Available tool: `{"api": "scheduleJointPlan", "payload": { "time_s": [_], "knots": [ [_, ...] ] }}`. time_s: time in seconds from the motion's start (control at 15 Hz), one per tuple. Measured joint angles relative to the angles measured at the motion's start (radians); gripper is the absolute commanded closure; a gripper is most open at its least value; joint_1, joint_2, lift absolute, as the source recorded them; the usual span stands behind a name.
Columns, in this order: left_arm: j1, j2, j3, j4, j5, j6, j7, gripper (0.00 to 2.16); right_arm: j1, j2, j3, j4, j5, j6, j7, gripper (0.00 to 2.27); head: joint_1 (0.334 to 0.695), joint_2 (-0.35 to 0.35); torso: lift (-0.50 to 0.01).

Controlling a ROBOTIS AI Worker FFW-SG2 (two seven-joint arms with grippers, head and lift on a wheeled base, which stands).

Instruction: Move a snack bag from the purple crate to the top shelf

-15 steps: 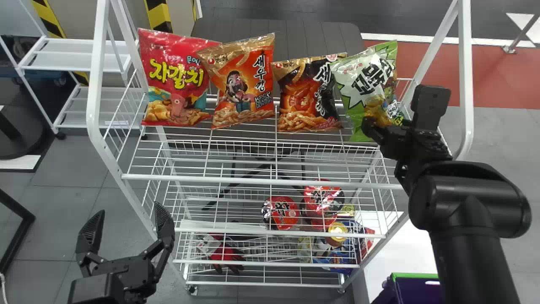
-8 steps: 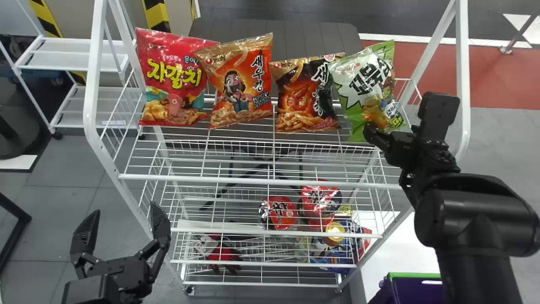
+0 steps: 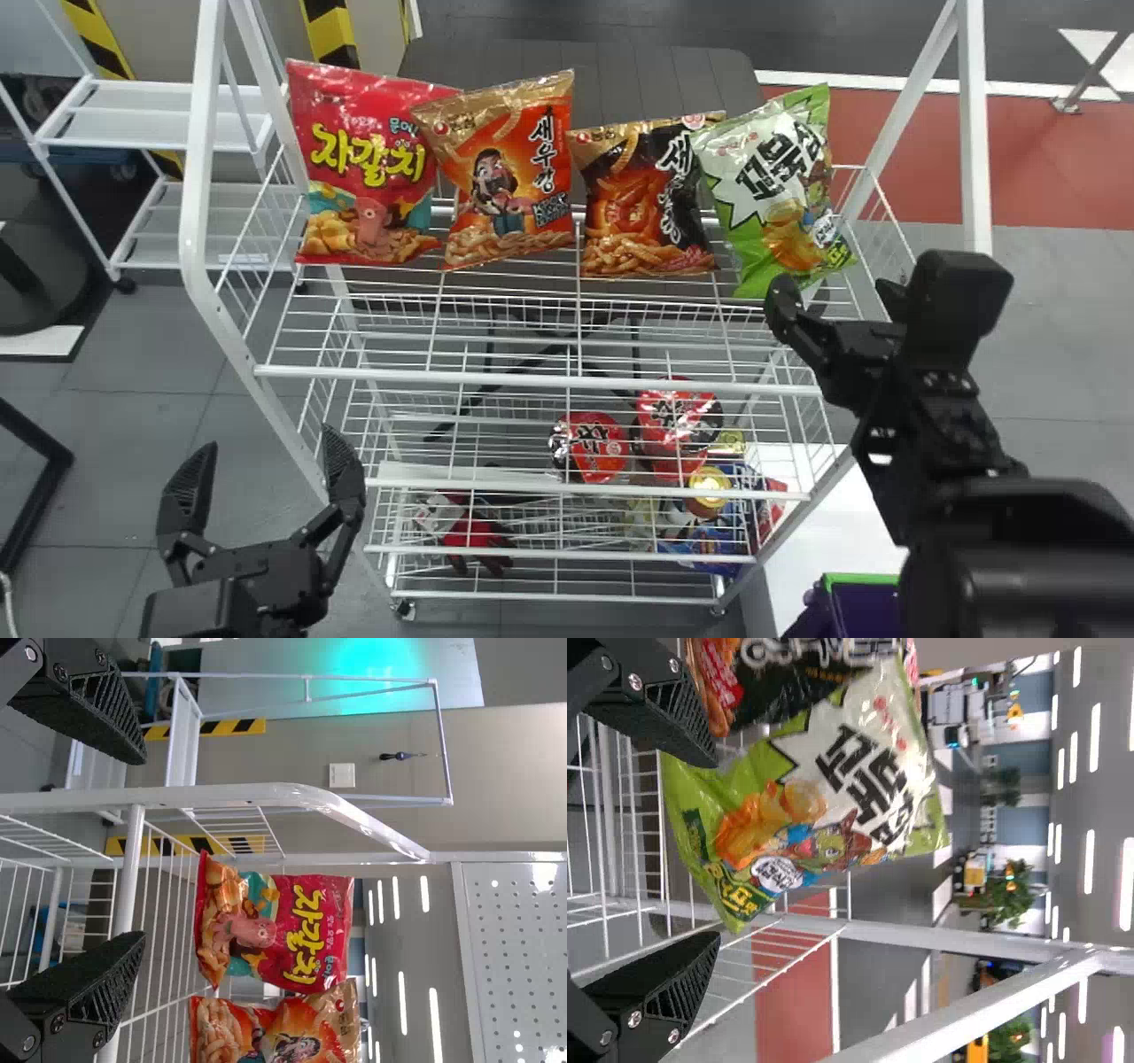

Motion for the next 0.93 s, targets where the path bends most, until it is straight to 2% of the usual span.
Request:
{"api": "scheduleJointPlan", "payload": {
  "time_s": [0.2,0.47,0.67,0.93],
  "knots": [
    [0.007,0.000,0.000,-0.009,-0.003,0.003,0.000,0.12,0.125,-0.028,0.037,-0.041,0.007,-0.160,0.011,0.16,0.695,0.005,0.001],
    [0.017,0.000,0.000,-0.020,-0.005,0.001,0.002,0.12,0.234,-0.056,0.047,-0.047,0.010,-0.215,0.008,0.16,0.695,0.015,0.001],
    [0.029,0.002,0.001,-0.049,-0.012,0.002,0.005,0.12,0.284,-0.065,0.046,0.008,0.030,-0.341,-0.005,0.16,0.695,0.006,0.001],
    [0.072,0.007,0.017,-0.132,-0.023,0.042,-0.033,0.12,0.315,-0.082,0.060,0.128,0.042,-0.641,-0.005,0.17,0.695,0.013,0.001]
  ]
}}
